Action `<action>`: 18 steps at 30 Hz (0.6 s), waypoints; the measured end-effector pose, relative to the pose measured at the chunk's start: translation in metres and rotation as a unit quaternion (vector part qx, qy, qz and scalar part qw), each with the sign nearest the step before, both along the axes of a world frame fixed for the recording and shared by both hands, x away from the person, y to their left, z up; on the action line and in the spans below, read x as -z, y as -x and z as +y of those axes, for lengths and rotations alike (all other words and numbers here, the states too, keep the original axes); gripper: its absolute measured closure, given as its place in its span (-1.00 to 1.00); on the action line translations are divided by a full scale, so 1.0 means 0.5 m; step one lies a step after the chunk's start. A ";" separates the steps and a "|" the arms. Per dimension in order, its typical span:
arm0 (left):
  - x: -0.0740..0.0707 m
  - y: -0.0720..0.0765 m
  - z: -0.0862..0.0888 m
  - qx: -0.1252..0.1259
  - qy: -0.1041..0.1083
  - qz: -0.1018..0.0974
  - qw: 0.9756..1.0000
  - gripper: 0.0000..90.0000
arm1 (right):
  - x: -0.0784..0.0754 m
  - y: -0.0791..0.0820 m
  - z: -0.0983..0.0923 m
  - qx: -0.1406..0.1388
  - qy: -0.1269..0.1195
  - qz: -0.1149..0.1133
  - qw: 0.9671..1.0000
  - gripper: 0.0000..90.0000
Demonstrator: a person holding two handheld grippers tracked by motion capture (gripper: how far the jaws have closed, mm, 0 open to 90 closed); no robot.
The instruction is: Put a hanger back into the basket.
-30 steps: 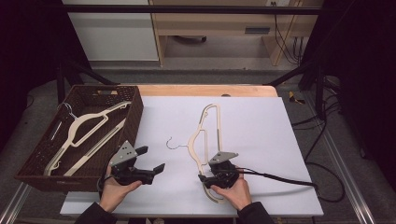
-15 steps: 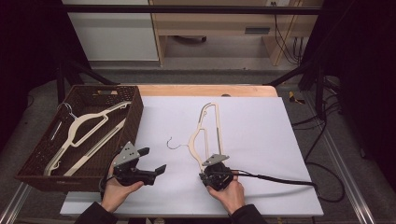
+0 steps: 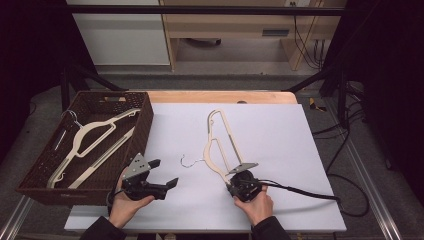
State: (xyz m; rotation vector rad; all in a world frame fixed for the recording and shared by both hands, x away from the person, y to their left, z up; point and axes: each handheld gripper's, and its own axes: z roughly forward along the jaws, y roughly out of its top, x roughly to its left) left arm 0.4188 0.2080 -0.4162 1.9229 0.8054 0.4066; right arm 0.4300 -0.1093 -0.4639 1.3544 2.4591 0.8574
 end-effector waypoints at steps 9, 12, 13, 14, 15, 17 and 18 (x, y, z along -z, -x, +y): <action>0.009 0.000 -0.005 0.005 -0.007 0.005 1.000 -0.77 | 0.004 -0.001 -0.065 0.006 0.018 -0.021 1.000 0.74; 0.010 0.000 -0.006 0.005 -0.007 0.006 1.000 -0.77 | 0.008 -0.001 -0.064 0.000 0.016 -0.028 0.999 0.67; 0.011 0.000 -0.006 0.005 -0.007 0.005 1.000 -0.77 | 0.009 0.001 -0.061 0.003 0.012 -0.030 0.999 0.66; 0.011 0.001 -0.006 0.005 -0.007 0.005 1.000 -0.77 | 0.010 0.001 -0.063 -0.004 0.019 -0.038 0.999 0.65; 0.012 0.001 -0.007 0.004 -0.008 0.005 1.000 -0.77 | 0.012 0.001 -0.063 -0.009 0.022 -0.044 0.999 0.65; 0.013 0.001 -0.009 0.006 -0.009 0.006 1.000 -0.77 | 0.013 0.003 -0.061 -0.005 0.024 -0.046 0.999 0.66; 0.014 0.001 -0.009 0.007 -0.009 0.006 1.000 -0.77 | 0.013 0.004 -0.061 -0.008 0.027 -0.048 0.998 0.69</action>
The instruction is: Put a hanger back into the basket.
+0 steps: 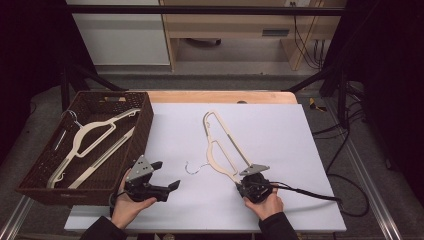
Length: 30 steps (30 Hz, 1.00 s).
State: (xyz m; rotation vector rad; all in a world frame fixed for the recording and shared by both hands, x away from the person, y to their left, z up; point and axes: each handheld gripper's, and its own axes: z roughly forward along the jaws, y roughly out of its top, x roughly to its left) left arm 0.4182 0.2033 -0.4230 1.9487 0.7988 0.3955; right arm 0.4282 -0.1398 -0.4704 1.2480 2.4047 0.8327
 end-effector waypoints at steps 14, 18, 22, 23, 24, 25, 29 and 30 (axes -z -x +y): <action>0.007 -0.002 -0.003 0.002 -0.003 0.004 1.000 -0.77 | -0.024 -0.007 -0.006 0.008 -0.068 0.013 0.998 0.77; 0.011 -0.004 -0.008 0.004 -0.007 0.005 1.000 -0.77 | -0.046 -0.004 -0.017 0.009 -0.095 0.005 0.995 0.77; 0.013 -0.010 -0.015 0.004 -0.009 0.005 1.000 -0.76 | -0.058 -0.004 -0.024 0.007 -0.104 0.002 0.995 0.77; 0.012 -0.015 -0.019 0.006 -0.011 0.004 1.000 -0.75 | -0.058 -0.005 -0.025 0.005 -0.103 0.002 0.995 0.77; 0.010 -0.020 -0.023 0.006 -0.013 0.004 1.000 -0.74 | -0.058 -0.005 -0.024 0.006 -0.102 0.002 0.995 0.77; 0.007 -0.026 -0.028 0.007 -0.014 0.004 1.000 -0.72 | -0.058 -0.004 -0.023 0.009 -0.102 0.005 0.995 0.77; 0.001 -0.057 -0.053 0.010 -0.022 0.001 1.000 -0.61 | -0.056 -0.005 -0.024 0.002 -0.099 0.001 0.995 0.77; 0.002 -0.066 -0.062 0.013 -0.025 0.004 1.000 -0.57 | -0.056 -0.005 -0.025 -0.001 -0.098 -0.002 0.995 0.77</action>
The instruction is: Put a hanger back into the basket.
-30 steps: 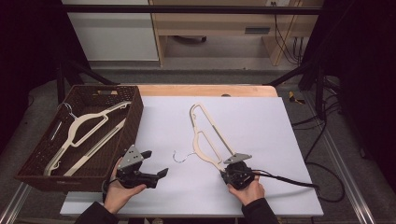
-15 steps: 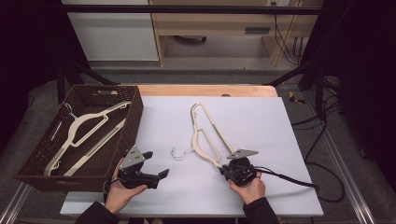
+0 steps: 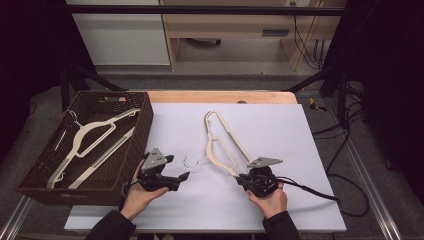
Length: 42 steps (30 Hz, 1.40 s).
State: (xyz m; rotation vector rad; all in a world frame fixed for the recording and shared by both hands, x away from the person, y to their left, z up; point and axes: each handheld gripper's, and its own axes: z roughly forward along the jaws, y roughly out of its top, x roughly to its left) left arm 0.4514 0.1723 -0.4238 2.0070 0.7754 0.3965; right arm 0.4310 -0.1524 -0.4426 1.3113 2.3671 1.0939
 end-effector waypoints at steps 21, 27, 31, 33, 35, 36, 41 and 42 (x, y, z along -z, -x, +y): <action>0.078 -0.135 -0.103 0.021 -0.062 0.063 0.996 0.08 | -0.002 0.001 0.000 0.004 0.004 0.002 1.000 0.77; 0.096 -0.146 -0.106 0.034 -0.064 0.083 0.994 0.46 | -0.004 0.002 -0.001 0.002 0.005 0.001 1.000 0.77; 0.093 -0.143 -0.106 0.049 -0.055 0.085 0.994 0.74 | -0.004 0.003 0.000 0.002 0.003 0.002 1.000 0.77; 0.090 -0.139 -0.108 0.047 -0.057 0.079 0.994 0.80 | -0.004 0.003 0.002 0.003 -0.005 0.004 1.000 0.77; 0.086 -0.138 -0.106 0.045 -0.052 0.082 0.994 0.81 | -0.004 0.003 -0.002 -0.005 0.004 0.000 1.000 0.77; 0.084 -0.137 -0.104 0.046 -0.053 0.082 0.994 0.82 | -0.003 0.003 -0.003 -0.012 0.004 -0.003 1.000 0.77; 0.064 -0.122 -0.103 0.034 -0.064 0.073 0.995 0.84 | 0.001 0.007 0.000 -0.031 -0.001 0.010 0.999 0.76; 0.060 -0.119 -0.104 0.031 -0.064 0.072 0.995 0.84 | 0.004 0.009 0.002 -0.031 -0.001 0.010 0.999 0.75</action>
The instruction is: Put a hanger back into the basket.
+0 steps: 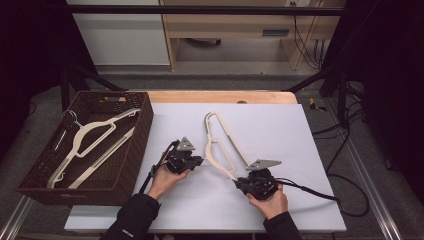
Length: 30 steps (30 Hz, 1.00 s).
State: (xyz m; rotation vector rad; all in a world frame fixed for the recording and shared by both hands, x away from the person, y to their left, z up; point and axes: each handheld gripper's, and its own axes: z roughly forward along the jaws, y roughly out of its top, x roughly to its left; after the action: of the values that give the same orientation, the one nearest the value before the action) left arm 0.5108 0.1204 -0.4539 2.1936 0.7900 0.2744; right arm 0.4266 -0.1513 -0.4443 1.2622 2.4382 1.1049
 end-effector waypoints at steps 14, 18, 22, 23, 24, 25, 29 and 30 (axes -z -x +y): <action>-0.050 0.039 -0.033 -0.008 -0.057 0.013 0.998 0.91 | -0.023 0.009 0.033 -0.041 0.019 -0.125 0.991 -0.02; -0.054 0.045 -0.037 -0.015 -0.063 0.027 0.998 0.91 | -0.019 -0.006 0.062 -0.053 0.035 -0.144 0.988 -0.06; -0.057 0.051 -0.039 -0.020 -0.062 0.033 0.997 0.91 | -0.003 -0.026 0.080 -0.060 0.049 -0.139 0.987 -0.02; -0.059 0.053 -0.039 -0.020 -0.064 0.039 0.997 0.91 | 0.000 -0.028 0.084 -0.059 0.055 -0.140 0.987 -0.02; -0.059 0.054 -0.039 -0.021 -0.063 0.038 0.997 0.91 | 0.004 -0.032 0.091 -0.062 0.062 -0.140 0.986 -0.03; -0.060 0.055 -0.039 -0.019 -0.067 0.040 0.997 0.91 | 0.007 -0.034 0.094 -0.065 0.064 -0.139 0.986 -0.05; -0.062 0.060 -0.040 -0.023 -0.065 0.041 0.997 0.91 | 0.019 -0.040 0.110 -0.073 0.076 -0.135 0.985 -0.05; -0.063 0.061 -0.041 -0.022 -0.066 0.040 0.997 0.91 | 0.024 -0.043 0.112 -0.071 0.084 -0.136 0.985 -0.03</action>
State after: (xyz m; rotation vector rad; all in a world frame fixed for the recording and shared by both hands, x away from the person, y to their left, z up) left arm 0.4803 0.1001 -0.4223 2.3262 0.8884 0.2685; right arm 0.4482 -0.0955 -0.4563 0.8389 2.3823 1.0039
